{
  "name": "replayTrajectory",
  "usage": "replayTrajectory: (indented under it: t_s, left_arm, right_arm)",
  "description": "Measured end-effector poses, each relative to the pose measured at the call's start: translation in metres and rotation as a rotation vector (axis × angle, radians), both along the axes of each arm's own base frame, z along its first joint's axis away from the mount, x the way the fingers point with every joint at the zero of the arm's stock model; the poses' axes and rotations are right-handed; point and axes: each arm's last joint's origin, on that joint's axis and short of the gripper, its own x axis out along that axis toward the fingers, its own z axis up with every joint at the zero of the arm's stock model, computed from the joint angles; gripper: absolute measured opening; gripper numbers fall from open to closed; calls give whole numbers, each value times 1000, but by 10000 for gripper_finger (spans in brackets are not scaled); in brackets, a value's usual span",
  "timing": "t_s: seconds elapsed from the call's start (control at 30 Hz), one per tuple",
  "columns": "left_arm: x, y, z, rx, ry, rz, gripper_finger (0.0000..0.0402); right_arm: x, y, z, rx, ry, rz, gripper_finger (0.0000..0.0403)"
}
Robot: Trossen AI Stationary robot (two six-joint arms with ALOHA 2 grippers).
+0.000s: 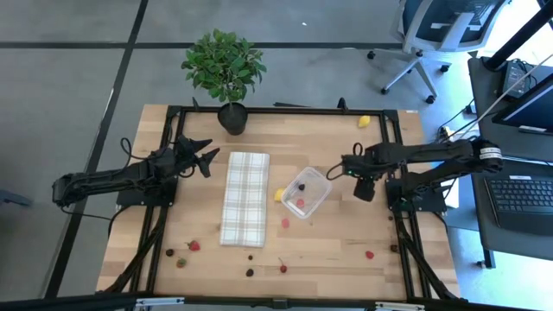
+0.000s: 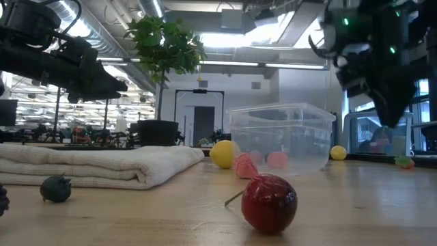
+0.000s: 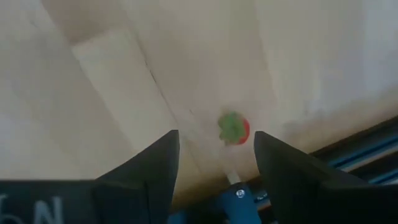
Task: Pick and placing Produce into tupperware
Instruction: Put the top right strawberry into the transparent bin
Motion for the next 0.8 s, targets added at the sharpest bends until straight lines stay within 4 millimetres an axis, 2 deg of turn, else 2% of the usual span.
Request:
replayTrajectory:
  t_s: [0.1, 0.27, 0.4, 0.67, 0.8]
  left_arm:
    - [0, 0, 0, 0, 0, 0, 228]
    - [0, 0, 0, 0, 0, 0, 228]
    - [0, 0, 0, 0, 0, 0, 228]
    - [0, 0, 0, 0, 0, 0, 228]
    - [0, 0, 0, -1, 0, 0, 228]
  right_arm:
    - [-4, 0, -13, 3, 13, 33, 200]
    - [-3, -1, -10, 0, 1, 5, 190]
    - [-2, -1, -9, -5, -20, -82, 186]
    - [-3, -9, -9, -33, -87, -533, 186]
    - [-6, -16, -12, -113, -121, -783, 186]
